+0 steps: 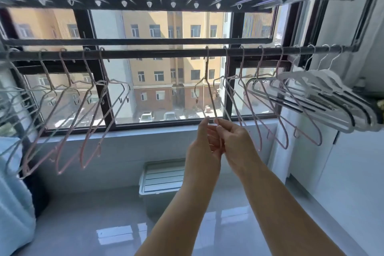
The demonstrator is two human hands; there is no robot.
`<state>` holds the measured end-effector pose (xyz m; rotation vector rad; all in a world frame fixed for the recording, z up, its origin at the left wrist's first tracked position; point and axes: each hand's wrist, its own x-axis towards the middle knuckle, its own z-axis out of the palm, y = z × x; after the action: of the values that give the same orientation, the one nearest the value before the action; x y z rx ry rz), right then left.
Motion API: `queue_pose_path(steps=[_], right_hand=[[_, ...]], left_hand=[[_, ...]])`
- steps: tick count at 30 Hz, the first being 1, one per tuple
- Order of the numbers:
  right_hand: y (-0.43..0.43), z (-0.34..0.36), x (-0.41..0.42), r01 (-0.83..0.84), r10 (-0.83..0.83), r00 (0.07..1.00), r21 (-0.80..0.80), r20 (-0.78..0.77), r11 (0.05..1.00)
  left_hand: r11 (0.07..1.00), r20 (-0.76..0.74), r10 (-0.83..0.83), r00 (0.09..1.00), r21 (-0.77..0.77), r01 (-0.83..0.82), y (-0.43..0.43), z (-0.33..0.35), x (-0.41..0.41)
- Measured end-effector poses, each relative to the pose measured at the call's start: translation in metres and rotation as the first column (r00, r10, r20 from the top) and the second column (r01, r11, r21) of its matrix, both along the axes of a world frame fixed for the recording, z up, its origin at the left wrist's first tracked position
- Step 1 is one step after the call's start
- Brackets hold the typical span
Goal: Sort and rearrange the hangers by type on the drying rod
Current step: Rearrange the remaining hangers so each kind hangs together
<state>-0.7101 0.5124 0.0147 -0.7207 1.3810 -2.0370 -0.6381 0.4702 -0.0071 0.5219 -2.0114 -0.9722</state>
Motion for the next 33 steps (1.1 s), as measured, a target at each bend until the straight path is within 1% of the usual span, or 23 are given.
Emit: queue_pose_path(steps=[3, 5, 7, 10, 12, 13, 15, 16, 17, 18, 19, 21, 22, 23, 25, 27, 31, 33], right_hand=[[0.001, -0.002, -0.003, 0.011, -0.011, 1.000, 0.025, -0.004, 1.000], [0.002, -0.005, -0.002, 0.029, -0.027, 0.999, 0.067, -0.040, 0.997], [0.002, -0.009, 0.000, 0.074, -0.062, 0.993, 0.118, -0.104, 0.990], [0.002, -0.013, 0.006, 0.196, -0.135, 0.950, 0.198, -0.282, 0.960], [0.001, -0.015, 0.013, 0.309, -0.184, 0.880, 0.234, -0.438, 0.922], [0.000, -0.015, 0.017, 0.383, -0.222, 0.823, 0.224, -0.523, 0.896], [-0.001, -0.013, 0.029, 0.526, -0.294, 0.669, 0.155, -0.683, 0.836], [-0.003, -0.011, 0.037, 0.562, -0.322, 0.595, 0.096, -0.736, 0.821], [-0.008, -0.009, 0.046, 0.566, -0.339, 0.546, 0.039, -0.766, 0.823], [-0.012, -0.006, 0.053, 0.550, -0.346, 0.523, -0.001, -0.779, 0.835], [-0.018, -0.005, 0.061, 0.515, -0.332, 0.524, -0.019, -0.784, 0.857], [-0.039, -0.003, 0.080, 0.394, -0.236, 0.587, 0.019, -0.774, 0.919], [-0.052, -0.003, 0.090, 0.319, -0.161, 0.625, 0.062, -0.764, 0.946], [-0.066, -0.002, 0.100, 0.244, -0.081, 0.654, 0.109, -0.752, 0.964], [-0.095, -0.002, 0.124, 0.114, 0.057, 0.701, 0.191, -0.711, 0.975], [-0.120, -0.002, 0.146, 0.002, 0.153, 0.760, 0.237, -0.631, 0.972], [-0.158, -0.001, 0.172, -0.082, 0.229, 0.856, 0.317, -0.464, 0.945], [-0.168, -0.003, 0.178, -0.134, 0.245, 0.904, 0.311, -0.351, 0.941]], left_hand=[[1.000, -0.024, -0.001, 1.000, -0.005, 0.001, 0.005, -0.004, -0.002], [1.000, -0.024, -0.007, 1.000, 0.003, 0.007, 0.008, -0.008, 0.000], [0.999, -0.004, -0.012, 1.000, 0.031, 0.012, 0.009, -0.012, 0.006], [0.998, 0.011, 0.030, 0.999, 0.052, -0.031, 0.003, -0.016, 0.018], [0.996, -0.017, 0.075, 0.997, 0.044, -0.074, -0.007, -0.015, 0.027], [0.995, -0.037, 0.096, 0.995, 0.039, -0.094, -0.012, -0.012, 0.033], [0.988, -0.075, 0.153, 0.985, 0.014, -0.152, -0.024, -0.006, 0.048], [0.981, -0.107, 0.189, 0.976, -0.015, -0.191, -0.031, -0.002, 0.056], [0.968, -0.143, 0.233, 0.962, -0.058, -0.243, -0.040, 0.001, 0.068], [0.943, -0.176, 0.293, 0.940, -0.112, -0.315, -0.047, 0.005, 0.078], [0.900, -0.209, 0.365, 0.907, -0.170, -0.401, -0.056, 0.008, 0.088], [0.797, -0.267, 0.491, 0.829, -0.247, -0.551, -0.078, 0.013, 0.113], [0.762, -0.273, 0.531, 0.803, -0.261, -0.592, -0.089, 0.014, 0.124], [0.749, -0.253, 0.555, 0.793, -0.263, -0.608, -0.100, 0.014, 0.136], [0.784, -0.142, 0.558, 0.818, -0.232, -0.576, -0.118, 0.014, 0.156], [0.831, -0.025, 0.532, 0.846, -0.178, -0.528, -0.131, 0.010, 0.171], [0.893, 0.116, 0.448, 0.887, -0.103, -0.438, -0.148, 0.002, 0.188], [0.925, 0.179, 0.379, 0.908, -0.047, -0.377, -0.152, -0.003, 0.191]])
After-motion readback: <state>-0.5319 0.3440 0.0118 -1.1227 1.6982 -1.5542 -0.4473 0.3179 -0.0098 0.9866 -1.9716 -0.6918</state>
